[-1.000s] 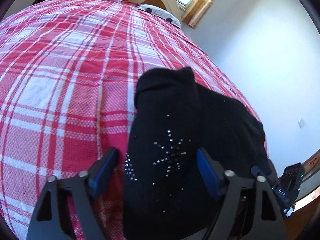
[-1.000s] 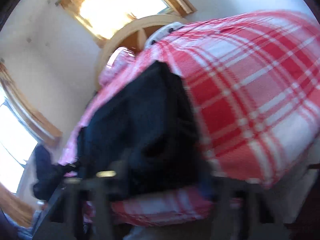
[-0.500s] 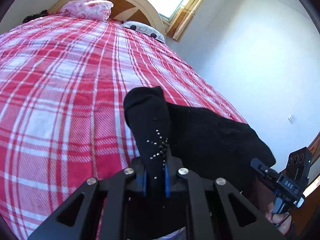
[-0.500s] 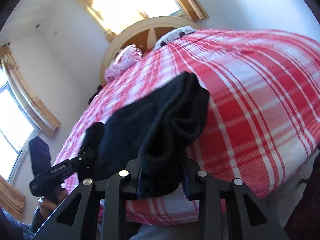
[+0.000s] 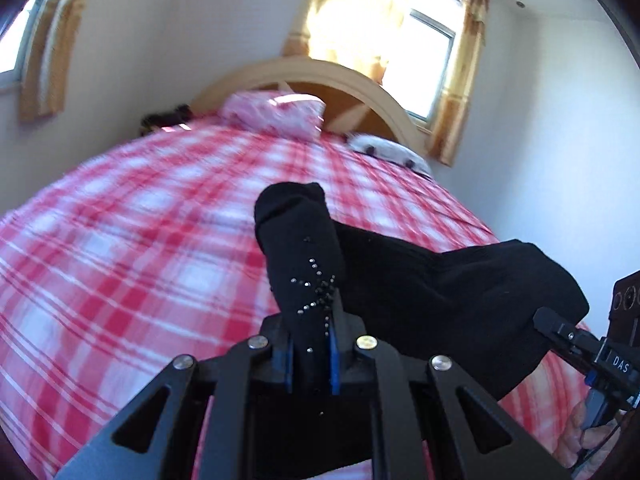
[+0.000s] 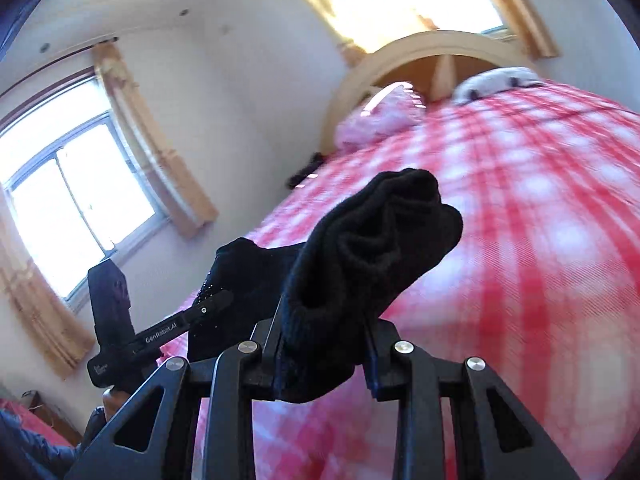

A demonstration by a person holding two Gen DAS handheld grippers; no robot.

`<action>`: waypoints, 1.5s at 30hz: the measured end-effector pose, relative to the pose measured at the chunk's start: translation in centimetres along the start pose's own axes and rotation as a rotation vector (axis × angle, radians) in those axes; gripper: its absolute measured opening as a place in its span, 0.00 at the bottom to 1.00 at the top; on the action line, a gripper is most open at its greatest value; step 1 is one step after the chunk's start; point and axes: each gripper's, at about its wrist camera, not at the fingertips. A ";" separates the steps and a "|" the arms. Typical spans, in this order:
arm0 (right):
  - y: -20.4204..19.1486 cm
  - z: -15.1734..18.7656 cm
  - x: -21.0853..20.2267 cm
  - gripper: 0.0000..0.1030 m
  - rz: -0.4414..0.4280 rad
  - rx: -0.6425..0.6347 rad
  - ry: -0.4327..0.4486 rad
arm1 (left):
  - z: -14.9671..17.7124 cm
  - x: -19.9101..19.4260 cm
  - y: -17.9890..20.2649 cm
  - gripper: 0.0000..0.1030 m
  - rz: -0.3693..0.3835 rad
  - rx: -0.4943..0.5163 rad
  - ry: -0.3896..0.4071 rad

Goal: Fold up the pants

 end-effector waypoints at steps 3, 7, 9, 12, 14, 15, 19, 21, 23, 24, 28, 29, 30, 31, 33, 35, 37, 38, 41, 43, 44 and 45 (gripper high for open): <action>-1.4 -0.2 5.7 0.31 -0.057 0.001 0.001 | -1.0 2.1 -3.0 0.12 -0.095 0.043 0.035; -1.4 1.5 12.8 0.31 -0.057 0.022 -0.037 | 0.2 5.6 -6.7 0.12 -0.196 0.049 -0.036; -0.4 3.2 16.0 0.31 -0.018 0.047 -0.095 | 2.4 7.8 -8.4 0.12 -0.232 0.030 -0.132; 1.3 6.4 18.8 0.31 0.074 0.039 -0.187 | 5.0 9.2 -9.5 0.20 -0.295 0.047 -0.208; 3.2 7.2 19.3 0.36 0.120 0.093 -0.222 | 5.5 9.5 -10.0 0.30 -0.315 0.033 -0.233; 3.8 7.1 19.5 0.38 0.124 0.117 -0.229 | 5.5 9.7 -10.0 0.34 -0.331 0.036 -0.238; 4.4 7.2 20.5 0.42 0.138 0.122 -0.258 | 5.3 9.3 -9.8 0.43 -0.358 0.054 -0.254; 4.5 7.2 20.8 0.44 0.137 0.117 -0.259 | 5.1 9.5 -10.3 0.67 -0.400 0.047 -0.260; 4.8 7.1 20.6 0.44 0.129 0.129 -0.258 | 5.1 9.6 -11.3 0.86 -0.456 0.014 -0.273; 5.0 7.1 20.5 0.44 0.123 0.142 -0.258 | 5.1 9.6 -11.7 0.92 -0.465 -0.006 -0.278; 4.9 7.0 19.1 0.44 0.124 0.183 -0.287 | 5.2 7.8 -11.4 0.95 -0.480 0.019 -0.295; 4.6 6.9 18.3 0.45 0.130 0.182 -0.281 | 5.4 7.3 -11.1 0.97 -0.491 0.044 -0.296; 4.3 6.7 17.3 0.47 0.134 0.177 -0.267 | 5.6 6.4 -10.5 0.97 -0.508 0.083 -0.294; 4.0 6.6 16.1 0.48 0.147 0.173 -0.247 | 5.7 5.9 -10.3 0.97 -0.513 0.098 -0.291; 3.5 6.4 14.0 0.57 0.166 0.186 -0.216 | 5.9 4.3 -9.6 0.97 -0.522 0.127 -0.282; 3.1 6.4 11.9 0.63 0.221 0.197 -0.178 | 6.3 2.6 -8.5 0.97 -0.538 0.163 -0.264; 2.4 6.4 10.3 0.68 0.279 0.193 -0.149 | 6.6 1.1 -7.3 0.97 -0.545 0.198 -0.238; 1.9 6.5 9.5 0.68 0.298 0.191 -0.139 | 6.9 0.3 -6.5 0.99 -0.539 0.213 -0.225; -0.5 6.9 8.2 0.69 0.301 0.132 -0.141 | 7.4 -1.3 -4.8 1.00 -0.523 0.245 -0.201; -2.5 7.1 8.0 0.69 0.294 0.057 -0.148 | 7.6 -2.0 -3.8 1.00 -0.508 0.252 -0.192; -3.6 7.2 7.8 0.69 0.288 0.013 -0.146 | 7.5 -2.4 -3.4 1.00 -0.493 0.253 -0.191; -4.5 7.2 7.6 0.69 0.282 -0.020 -0.140 | 7.4 -2.5 -3.1 1.00 -0.486 0.253 -0.189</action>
Point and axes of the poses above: each gripper's, at about its wrist camera, not at the fingertips, and x roughly the way its jaws point, y to its right, z to its underside, and after that the axes turned 12 degrees about y, right-handed
